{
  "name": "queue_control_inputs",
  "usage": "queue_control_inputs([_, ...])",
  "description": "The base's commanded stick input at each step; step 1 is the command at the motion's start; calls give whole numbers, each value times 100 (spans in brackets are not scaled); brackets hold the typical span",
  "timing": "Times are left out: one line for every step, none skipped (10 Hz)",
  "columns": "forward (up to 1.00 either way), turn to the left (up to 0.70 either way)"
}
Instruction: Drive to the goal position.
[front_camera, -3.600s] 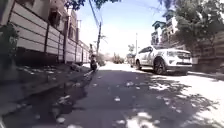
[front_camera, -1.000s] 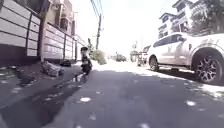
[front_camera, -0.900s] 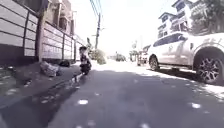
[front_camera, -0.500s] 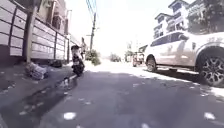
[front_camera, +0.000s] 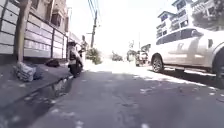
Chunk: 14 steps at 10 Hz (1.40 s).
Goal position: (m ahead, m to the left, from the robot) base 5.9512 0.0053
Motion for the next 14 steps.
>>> queue_control_inputs([100,0])
queue_control_inputs([100,0])
queue_control_inputs([100,0])
queue_control_inputs([100,0])
queue_control_inputs([100,0])
queue_control_inputs([100,0])
queue_control_inputs([100,0])
queue_control_inputs([100,0])
queue_control_inputs([100,0])
queue_control_inputs([100,0])
queue_control_inputs([100,0])
queue_control_inputs([100,0])
queue_control_inputs([100,0])
queue_control_inputs([100,0])
